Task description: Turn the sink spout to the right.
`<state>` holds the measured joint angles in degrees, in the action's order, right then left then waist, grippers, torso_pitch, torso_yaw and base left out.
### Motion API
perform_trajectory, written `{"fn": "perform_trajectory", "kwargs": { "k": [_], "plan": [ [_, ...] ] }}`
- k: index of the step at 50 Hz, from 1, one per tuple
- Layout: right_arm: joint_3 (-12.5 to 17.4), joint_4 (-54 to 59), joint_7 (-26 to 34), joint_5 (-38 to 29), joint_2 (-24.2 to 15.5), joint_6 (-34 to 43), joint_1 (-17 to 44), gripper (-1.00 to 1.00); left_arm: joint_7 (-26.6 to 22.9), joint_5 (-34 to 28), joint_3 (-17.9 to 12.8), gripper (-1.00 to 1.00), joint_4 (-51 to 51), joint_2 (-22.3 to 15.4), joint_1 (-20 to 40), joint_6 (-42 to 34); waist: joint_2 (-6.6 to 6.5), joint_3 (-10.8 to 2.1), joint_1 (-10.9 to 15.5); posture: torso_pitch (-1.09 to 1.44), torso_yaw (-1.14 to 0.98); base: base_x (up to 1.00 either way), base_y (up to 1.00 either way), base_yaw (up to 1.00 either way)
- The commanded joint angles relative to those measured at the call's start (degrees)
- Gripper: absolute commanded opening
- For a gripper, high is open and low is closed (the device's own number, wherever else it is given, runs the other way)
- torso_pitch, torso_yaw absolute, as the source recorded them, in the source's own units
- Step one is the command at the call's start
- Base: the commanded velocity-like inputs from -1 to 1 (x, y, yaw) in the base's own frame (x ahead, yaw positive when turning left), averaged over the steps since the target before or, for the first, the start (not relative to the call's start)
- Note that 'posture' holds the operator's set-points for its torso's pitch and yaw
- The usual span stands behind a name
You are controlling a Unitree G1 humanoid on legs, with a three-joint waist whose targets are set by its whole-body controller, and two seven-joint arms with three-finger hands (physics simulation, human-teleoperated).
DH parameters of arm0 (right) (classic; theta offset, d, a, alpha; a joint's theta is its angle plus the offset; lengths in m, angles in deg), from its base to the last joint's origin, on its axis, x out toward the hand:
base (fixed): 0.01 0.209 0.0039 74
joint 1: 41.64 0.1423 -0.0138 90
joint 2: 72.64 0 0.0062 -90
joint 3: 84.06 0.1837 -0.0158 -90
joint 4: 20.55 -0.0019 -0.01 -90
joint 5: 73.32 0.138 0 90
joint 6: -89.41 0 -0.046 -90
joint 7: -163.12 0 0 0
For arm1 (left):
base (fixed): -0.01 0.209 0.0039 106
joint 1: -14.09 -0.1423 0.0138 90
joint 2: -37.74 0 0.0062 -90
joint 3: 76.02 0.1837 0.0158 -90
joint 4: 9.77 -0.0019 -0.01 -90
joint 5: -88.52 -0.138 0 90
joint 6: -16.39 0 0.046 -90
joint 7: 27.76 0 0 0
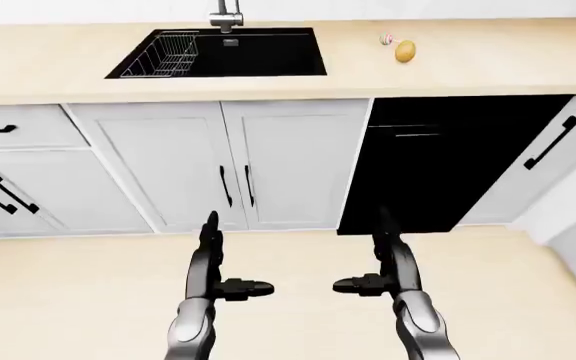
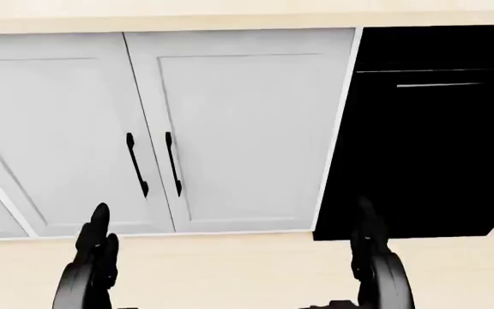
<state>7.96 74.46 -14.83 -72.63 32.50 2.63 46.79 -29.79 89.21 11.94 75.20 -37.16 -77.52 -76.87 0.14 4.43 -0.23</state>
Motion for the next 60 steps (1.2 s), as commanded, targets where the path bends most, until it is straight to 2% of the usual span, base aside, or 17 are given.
{"fn": "perform_trajectory", "kwargs": {
  "k": [1, 3, 4, 5, 7, 8, 28, 29, 32, 36, 39, 42, 43, 46, 47, 49, 60],
  "plan": [
    [-0.8, -6.0, 0.4, -0.6, -0.2, -2.8, 1.6, 1.0, 1.4, -3.0, 1.0, 1.0, 5.8, -0.3, 1.0, 4.1, 0.45, -0.05, -0.1, 0.0, 0.0, 0.0, 0.0, 0.0],
    [-0.8, -5.2, 0.1, -1.6, -0.3, -2.8, 1.8, 1.0, 1.5, -3.2, 0.4, 1.0, 6.9, -0.4, 0.7, 3.7, 0.1, -3.52, 0.5, 0.0, 0.0, 0.0, 0.0, 0.0],
    [-0.8, -3.6, 0.1, -1.8, -0.3, -3.7, 2.3, 1.0, 1.6, -3.3, 0.3, 1.0, 6.5, -0.3, 0.9, 3.8, 0.06, -2.93, 0.5, 0.0, 0.0, 0.0, 0.0, 0.0],
    [-0.8, -2.9, -0.4, -2.5, -0.3, -3.9, 2.8, 1.0, 1.7, -3.5, 0.3, 1.0, 6.1, -0.3, 1.1, 4.0, 0.32, -0.88, 0.3, 0.0, 0.0, 0.0, 0.0, 0.0],
    [-1.2, -3.0, -0.2, -2.8, -0.1, -2.6, 3.0, 1.0, 1.9, -4.0, 0.6, 1.0, 5.6, -0.1, 1.2, 4.4, 0.41, -3.97, 0.4, 0.0, 0.0, 0.0, 0.0, 0.0],
    [-1.3, -3.0, -0.1, -2.6, 0.0, -2.2, 3.0, 1.0, 1.9, -4.1, 0.6, 1.0, 5.6, -0.1, 1.0, 4.5, 0.41, -4.33, 0.4, 0.0, 0.0, 0.0, 0.0, 0.0],
    [-2.0, -4.4, -1.4, -3.5, 0.4, -1.6, 1.3, 1.0, 2.1, -5.0, 0.3, 1.0, 6.9, -0.3, 0.7, 4.5, 0.07, -5.2, 0.4, 0.0, 0.0, 0.0, 0.0, 0.0],
    [-2.1, -4.4, -1.4, -3.6, 0.4, -1.7, 1.3, 1.0, 2.1, -5.0, 0.2, 1.0, 6.6, -0.3, 0.8, 4.6, -0.3, -6.04, 0.4, 0.0, 0.0, 0.0, 0.07, 0.0],
    [-2.3, -4.5, -1.4, -3.9, 0.4, -1.5, 1.3, 1.0, 2.0, -4.9, 0.1, 1.0, 7.0, -0.4, 0.7, 4.4, -0.36, -4.59, 0.3, 0.0, 0.0, 0.0, 0.13, 0.0],
    [-2.4, -4.3, -1.3, -4.2, 0.4, -1.6, 1.4, 1.0, 2.0, -5.0, 0.2, 1.0, 7.2, -0.3, 0.5, 4.4, 2.9, -3.75, -0.4, 0.0, 0.0, 0.0, 0.69, 0.0],
    [-2.3, -3.9, -1.2, -4.3, 0.4, -1.8, 1.5, 1.0, 2.0, -5.1, 0.3, 1.0, 8.0, -0.2, 0.3, 4.0, 3.24, -3.42, -0.6, 0.0, 0.0, 0.0, 0.95, 0.0],
    [-2.5, -4.7, -1.3, -4.5, 0.5, -1.4, 1.4, 1.0, 2.0, -5.1, 0.3, 1.0, 8.0, -0.3, 0.3, 3.9, 2.0, -2.54, -0.9, 0.0, 0.0, 0.0, 0.95, 0.0],
    [-2.5, -4.7, -1.2, -4.3, 0.6, -1.2, 1.6, 1.0, 1.9, -5.0, 0.1, 1.0, 7.9, -0.3, 0.4, 3.9, 2.56, -1.89, -1.2, 0.0, 0.0, 0.0, 0.0, 0.0],
    [-2.4, -4.3, -1.2, -3.9, 0.6, -1.5, 1.7, 1.0, 2.0, -5.2, 0.2, 1.0, 8.0, -0.3, 0.3, 3.9, -7.17, -2.85, -1.4, 0.0, 0.0, 0.0, 0.0, 0.0],
    [-2.4, -4.4, -1.2, -4.0, 0.6, -1.4, 1.7, 1.0, 2.0, -5.2, 0.2, 1.0, 7.9, -0.3, 0.3, 4.0, -4.91, -1.71, -0.8, 0.0, 0.0, 0.0, 0.0, 0.0],
    [-2.5, -4.2, -1.1, -4.0, 0.6, -1.6, 1.7, 1.0, 2.0, -4.9, -0.1, 1.0, 8.0, -0.4, 0.4, 3.9, -3.28, -2.1, -0.3, 0.0, 0.0, 0.0, 0.0, 0.0],
    [-2.3, -3.5, -1.2, -4.0, 0.5, -2.1, 1.7, 1.0, 2.0, -4.7, -0.6, 1.0, 6.9, -0.6, 1.2, 4.3, 1.0, -2.8, 1.2, 0.0, 0.0, 0.0, 0.0, 0.0]
  ]
}}
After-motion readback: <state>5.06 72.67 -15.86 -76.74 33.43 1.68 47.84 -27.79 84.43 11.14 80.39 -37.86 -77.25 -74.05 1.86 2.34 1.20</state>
